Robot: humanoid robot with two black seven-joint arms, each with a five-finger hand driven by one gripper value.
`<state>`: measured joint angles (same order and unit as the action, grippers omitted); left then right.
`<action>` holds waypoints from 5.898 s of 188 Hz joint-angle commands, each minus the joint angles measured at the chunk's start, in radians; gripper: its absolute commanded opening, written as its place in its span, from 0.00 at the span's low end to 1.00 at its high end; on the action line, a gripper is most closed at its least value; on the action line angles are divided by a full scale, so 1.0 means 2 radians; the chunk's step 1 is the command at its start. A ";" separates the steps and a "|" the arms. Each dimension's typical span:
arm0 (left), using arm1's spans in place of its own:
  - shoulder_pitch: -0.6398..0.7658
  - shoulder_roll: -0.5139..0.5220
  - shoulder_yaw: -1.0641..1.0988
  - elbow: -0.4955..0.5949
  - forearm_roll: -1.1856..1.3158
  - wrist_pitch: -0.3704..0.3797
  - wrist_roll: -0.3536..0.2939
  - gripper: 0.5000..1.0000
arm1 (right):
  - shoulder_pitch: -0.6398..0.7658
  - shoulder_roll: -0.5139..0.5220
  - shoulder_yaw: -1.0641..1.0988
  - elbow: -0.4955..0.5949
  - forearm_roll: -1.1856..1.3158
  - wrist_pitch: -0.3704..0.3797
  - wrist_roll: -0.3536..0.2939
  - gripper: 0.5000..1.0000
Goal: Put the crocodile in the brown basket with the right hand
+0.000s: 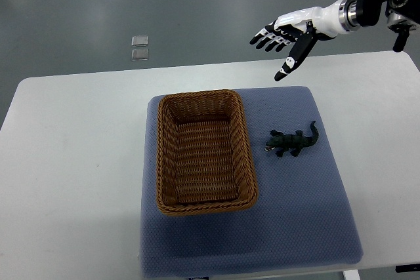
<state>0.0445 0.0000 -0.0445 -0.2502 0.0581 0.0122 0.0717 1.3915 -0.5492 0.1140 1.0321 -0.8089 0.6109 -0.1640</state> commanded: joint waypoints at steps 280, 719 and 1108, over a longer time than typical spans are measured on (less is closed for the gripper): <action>0.000 0.000 -0.002 0.005 -0.001 0.001 0.000 1.00 | -0.172 -0.037 -0.036 0.062 -0.172 -0.124 0.069 0.71; 0.001 0.000 0.001 -0.002 0.000 0.001 0.002 1.00 | -0.078 0.070 0.002 0.071 -0.172 -0.123 0.094 0.00; 0.001 0.000 0.002 -0.004 0.000 0.000 0.004 1.00 | -0.319 0.212 0.451 -0.057 0.099 -0.271 0.165 0.79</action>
<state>0.0460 0.0000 -0.0429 -0.2563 0.0583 0.0122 0.0783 0.8141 -0.1863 0.8856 0.9714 -0.7367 0.0860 0.1191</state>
